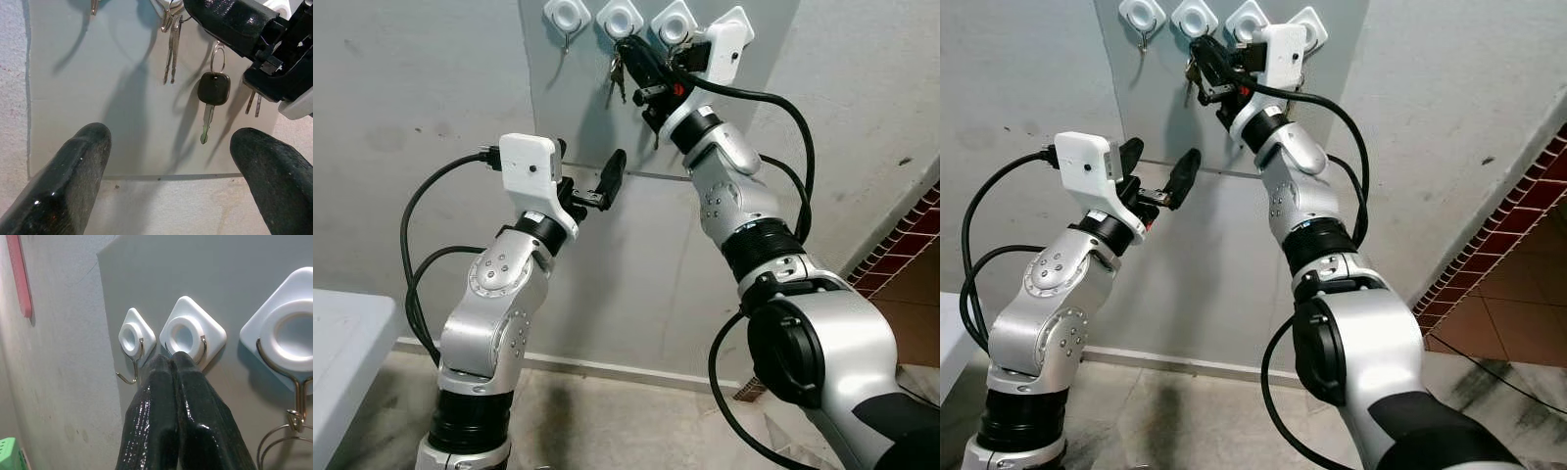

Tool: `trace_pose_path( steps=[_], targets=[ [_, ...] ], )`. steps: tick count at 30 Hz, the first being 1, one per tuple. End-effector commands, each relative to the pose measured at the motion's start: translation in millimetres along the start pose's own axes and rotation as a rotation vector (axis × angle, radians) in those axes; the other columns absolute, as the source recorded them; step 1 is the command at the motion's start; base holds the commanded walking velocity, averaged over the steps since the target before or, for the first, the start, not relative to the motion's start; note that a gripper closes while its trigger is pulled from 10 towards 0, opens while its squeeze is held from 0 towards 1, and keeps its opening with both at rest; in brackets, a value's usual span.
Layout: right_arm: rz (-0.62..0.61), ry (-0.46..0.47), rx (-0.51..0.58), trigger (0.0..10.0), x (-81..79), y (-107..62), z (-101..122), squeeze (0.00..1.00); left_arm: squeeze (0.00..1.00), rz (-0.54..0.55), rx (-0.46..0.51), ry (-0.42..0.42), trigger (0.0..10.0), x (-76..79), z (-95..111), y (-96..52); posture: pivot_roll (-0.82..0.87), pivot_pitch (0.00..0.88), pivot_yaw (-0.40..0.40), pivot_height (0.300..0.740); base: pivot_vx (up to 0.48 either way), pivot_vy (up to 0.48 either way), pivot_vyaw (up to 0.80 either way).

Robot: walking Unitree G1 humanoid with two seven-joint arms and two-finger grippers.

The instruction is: Hang keys on a hook

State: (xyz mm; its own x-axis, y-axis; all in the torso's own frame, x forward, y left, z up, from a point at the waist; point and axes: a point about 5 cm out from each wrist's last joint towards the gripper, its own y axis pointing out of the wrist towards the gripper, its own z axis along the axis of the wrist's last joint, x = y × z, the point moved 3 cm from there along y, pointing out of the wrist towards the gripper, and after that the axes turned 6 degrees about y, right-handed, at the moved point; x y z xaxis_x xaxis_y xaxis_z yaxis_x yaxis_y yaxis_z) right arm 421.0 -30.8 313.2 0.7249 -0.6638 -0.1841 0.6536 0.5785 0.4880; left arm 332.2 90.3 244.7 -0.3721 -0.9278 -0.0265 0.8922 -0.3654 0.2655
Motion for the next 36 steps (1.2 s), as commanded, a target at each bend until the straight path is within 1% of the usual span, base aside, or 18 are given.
trace_pose_path(
  steps=[1,7,15,17,18,19,27,28,29,32,36],
  targets=[
    [-0.001,0.02,0.015,10.0,-2.4,5.8,7,0.0,0.0,-0.001,0.013,0.002,10.0,0.8,5,-1.0,0.08,0.066,-0.067,0.715,0.0,0.0,0.0],
    [-0.033,0.082,0.005,10.0,0.5,6.8,4,0.0,0.0,0.001,0.013,0.0,10.0,0.8,5,-1.2,0.08,0.067,-0.068,0.715,0.0,0.0,0.0],
    [-0.079,0.138,0.01,10.0,6.8,5.1,3,0.0,0.0,0.001,0.012,0.0,10.0,1.0,5,-1.4,0.08,0.067,-0.068,0.715,0.0,0.0,0.0],
    [-0.105,0.189,0.025,10.0,11.5,3.3,4,0.0,0.0,0.002,0.009,-0.002,10.0,0.8,4,-1.3,0.08,0.07,-0.067,0.715,0.0,0.0,0.0],
    [-0.105,0.189,0.025,10.0,11.5,3.3,4,0.0,0.0,0.002,0.009,-0.002,10.0,0.8,4,-1.3,0.08,0.07,-0.067,0.715,0.0,0.0,0.0],
    [-0.118,0.211,0.029,10.0,13.4,2.4,3,0.0,0.0,0.002,0.009,-0.003,10.0,0.8,4,-1.3,0.08,0.07,-0.066,0.715,0.0,0.0,0.0],
    [-0.147,0.248,0.016,10.0,17.3,-0.7,-2,0.0,0.0,-0.001,0.01,-0.005,10.0,1.1,5,-0.6,0.08,0.07,-0.063,0.715,0.0,0.0,0.0],
    [-0.15,0.25,0.014,10.0,17.7,-1.2,-3,0.02,0.0,-0.001,0.01,-0.005,10.0,1.1,5,-0.6,0.08,0.072,-0.063,0.715,0.0,0.0,0.0],
    [-0.15,0.259,0.012,10.0,17.9,-2.3,-5,1.0,0.0,0.0,0.01,-0.005,10.0,1.1,5,-0.6,0.08,0.072,-0.063,0.715,0.0,0.0,0.0],
    [-0.152,0.26,0.011,10.0,18.2,-3.5,-7,1.0,0.0,0.001,0.009,-0.005,10.0,0.9,5,-0.6,0.08,0.069,-0.064,0.715,0.0,0.0,0.0],
    [-0.156,0.269,0.009,10.0,20.5,-9.3,-13,1.0,0.0,0.011,0.007,0.0,10.0,-0.3,4,-0.5,0.08,0.064,-0.065,0.715,0.0,0.0,0.0]
  ],
)
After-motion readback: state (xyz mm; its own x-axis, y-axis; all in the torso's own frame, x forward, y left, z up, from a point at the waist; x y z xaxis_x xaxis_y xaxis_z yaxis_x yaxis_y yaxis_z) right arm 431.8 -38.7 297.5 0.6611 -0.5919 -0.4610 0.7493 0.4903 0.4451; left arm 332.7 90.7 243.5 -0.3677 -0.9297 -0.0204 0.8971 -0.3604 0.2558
